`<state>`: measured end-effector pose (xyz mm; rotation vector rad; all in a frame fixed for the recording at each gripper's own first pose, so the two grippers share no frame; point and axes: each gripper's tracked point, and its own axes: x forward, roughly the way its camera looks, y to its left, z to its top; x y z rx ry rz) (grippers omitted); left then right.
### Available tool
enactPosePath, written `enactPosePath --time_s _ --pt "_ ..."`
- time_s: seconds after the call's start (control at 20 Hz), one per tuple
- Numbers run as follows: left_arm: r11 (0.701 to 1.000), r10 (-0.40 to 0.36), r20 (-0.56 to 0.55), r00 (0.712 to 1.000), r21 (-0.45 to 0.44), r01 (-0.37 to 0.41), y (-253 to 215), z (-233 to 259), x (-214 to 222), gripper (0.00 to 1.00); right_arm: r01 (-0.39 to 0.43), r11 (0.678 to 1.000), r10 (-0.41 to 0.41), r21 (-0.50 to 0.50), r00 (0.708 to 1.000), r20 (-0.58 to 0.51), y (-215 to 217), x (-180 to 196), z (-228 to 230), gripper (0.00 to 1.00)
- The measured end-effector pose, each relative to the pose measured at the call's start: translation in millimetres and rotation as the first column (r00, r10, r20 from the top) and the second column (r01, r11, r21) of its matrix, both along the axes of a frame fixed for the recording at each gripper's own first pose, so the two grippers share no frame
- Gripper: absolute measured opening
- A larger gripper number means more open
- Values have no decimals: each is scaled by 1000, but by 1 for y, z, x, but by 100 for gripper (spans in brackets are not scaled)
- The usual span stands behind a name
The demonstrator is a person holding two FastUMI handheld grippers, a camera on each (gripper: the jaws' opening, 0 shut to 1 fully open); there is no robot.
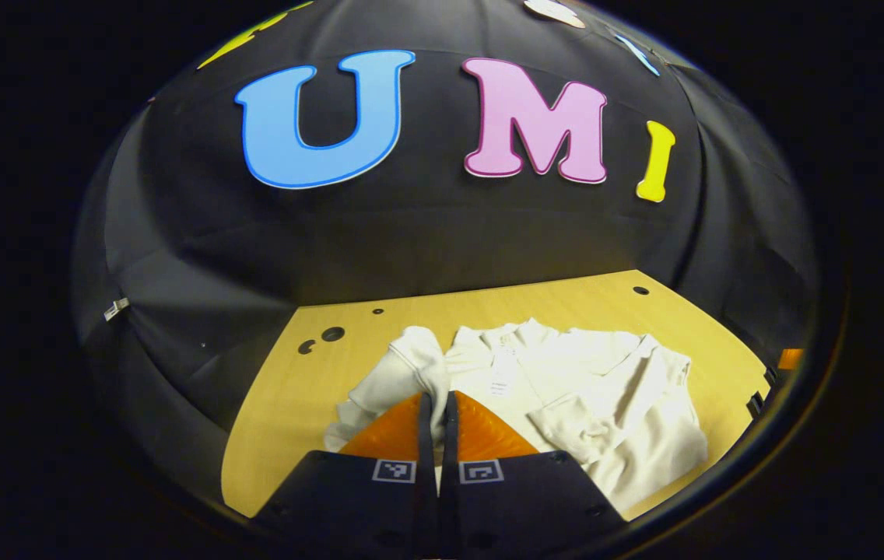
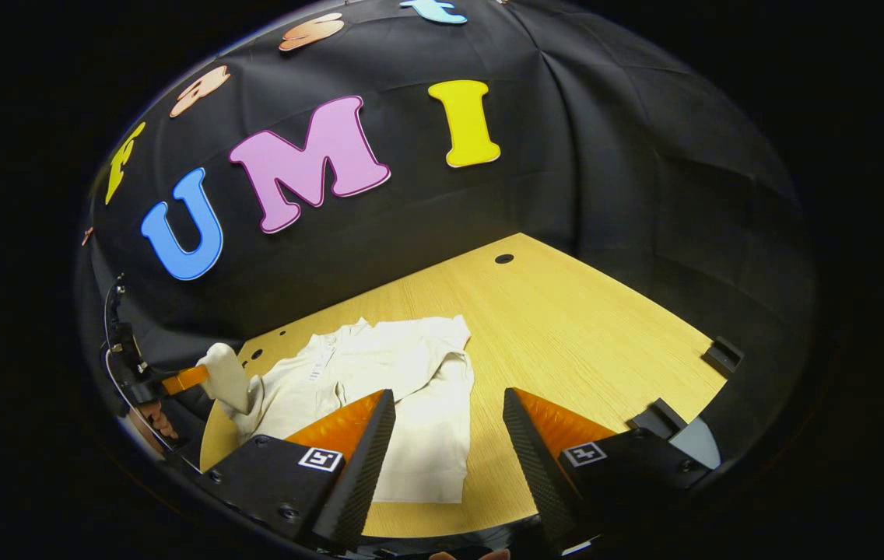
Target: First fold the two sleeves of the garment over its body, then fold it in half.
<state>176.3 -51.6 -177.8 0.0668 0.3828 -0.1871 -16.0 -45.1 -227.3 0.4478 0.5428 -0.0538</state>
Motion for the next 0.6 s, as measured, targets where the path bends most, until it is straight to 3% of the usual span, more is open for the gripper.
enactPosePath --time_s 0.35,0.6 --pt "998 -61 -37 997 -12 61 -87 -24 11 6 -7 1000 7 10 1000 -29 -24 7 -15 87" --pt "992 -101 -84 991 69 107 -140 -68 30 6 -17 1000 17 11 999 -34 -34 10 -19 87"
